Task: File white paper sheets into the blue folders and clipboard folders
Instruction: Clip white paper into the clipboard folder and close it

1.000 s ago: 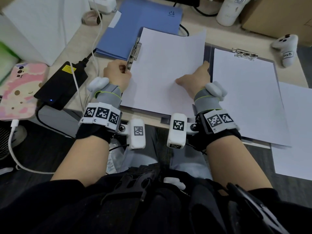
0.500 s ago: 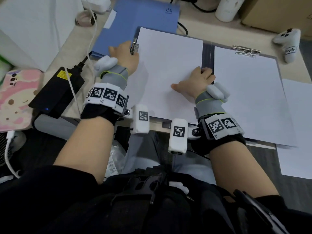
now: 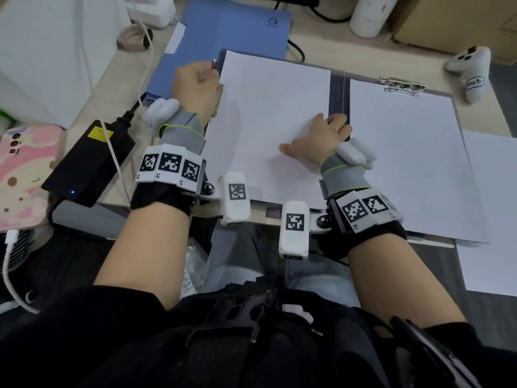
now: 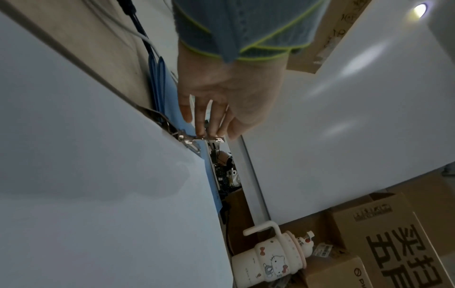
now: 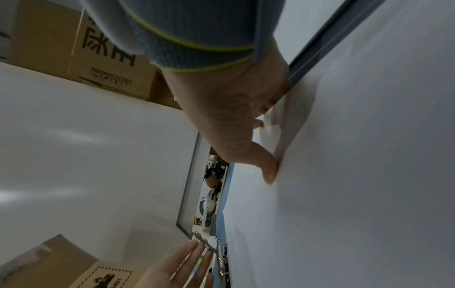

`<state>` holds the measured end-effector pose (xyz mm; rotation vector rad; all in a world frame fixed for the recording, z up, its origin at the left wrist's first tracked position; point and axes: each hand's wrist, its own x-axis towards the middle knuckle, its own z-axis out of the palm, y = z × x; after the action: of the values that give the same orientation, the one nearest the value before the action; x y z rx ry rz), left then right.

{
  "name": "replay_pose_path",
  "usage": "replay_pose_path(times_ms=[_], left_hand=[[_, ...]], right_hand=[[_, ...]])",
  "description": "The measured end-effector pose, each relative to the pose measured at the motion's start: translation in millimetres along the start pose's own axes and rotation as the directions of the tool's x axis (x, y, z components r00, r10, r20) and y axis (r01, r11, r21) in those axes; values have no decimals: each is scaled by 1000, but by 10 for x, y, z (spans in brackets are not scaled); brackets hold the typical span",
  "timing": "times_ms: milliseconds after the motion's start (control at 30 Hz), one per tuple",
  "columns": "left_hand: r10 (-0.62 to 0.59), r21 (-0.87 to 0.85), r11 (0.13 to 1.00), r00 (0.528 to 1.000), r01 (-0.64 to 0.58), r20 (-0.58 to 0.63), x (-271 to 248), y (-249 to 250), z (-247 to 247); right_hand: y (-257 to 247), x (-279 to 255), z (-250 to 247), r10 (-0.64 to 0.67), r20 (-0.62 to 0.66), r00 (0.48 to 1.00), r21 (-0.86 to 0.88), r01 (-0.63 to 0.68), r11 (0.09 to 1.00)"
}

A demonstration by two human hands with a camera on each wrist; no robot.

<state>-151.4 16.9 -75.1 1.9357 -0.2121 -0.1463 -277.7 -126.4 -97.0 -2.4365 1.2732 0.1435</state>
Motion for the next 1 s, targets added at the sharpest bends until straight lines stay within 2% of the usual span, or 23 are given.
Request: replay_pose_path(times_ms=[100,267,367,467,533,600,667,867,1000], left_hand=[[16,-144,989,996,-29,-90,-64,-78,-120],[-55,-201,979,992,31,-116,-145,-193,-201],[-120,-156,983,985,100,-127,-176,-275,-205],[-224,16,973,955,231,-192,-244,-266,-215],[-291,99,948,948,304,-125,-268,-261,-216],[-338,94,935,940,341,-44,-282,-264,-247],[-382,66,921,924,383,-32,-274,-272,-293],[-437,46,899,894,435,101,-274,-168,-357],[-410,-37,905,891,424,193,-284,-207,-376]], right_hand=[[8,15,5,2,1,1000,-8,-2,1000],[28,15,22,-10,-18,1000,24,11,1000],[66,-12,25,-36,-25,999,58,37,998],[93,-37,28,-42,-33,999,77,44,996],[97,-50,35,-42,-34,999,98,45,994],[103,-57,49,-44,-35,998,127,48,991],[118,-66,61,-44,-39,998,154,49,987],[162,-101,22,-56,-8,998,169,57,984],[159,-105,17,-51,-5,999,183,51,982]])
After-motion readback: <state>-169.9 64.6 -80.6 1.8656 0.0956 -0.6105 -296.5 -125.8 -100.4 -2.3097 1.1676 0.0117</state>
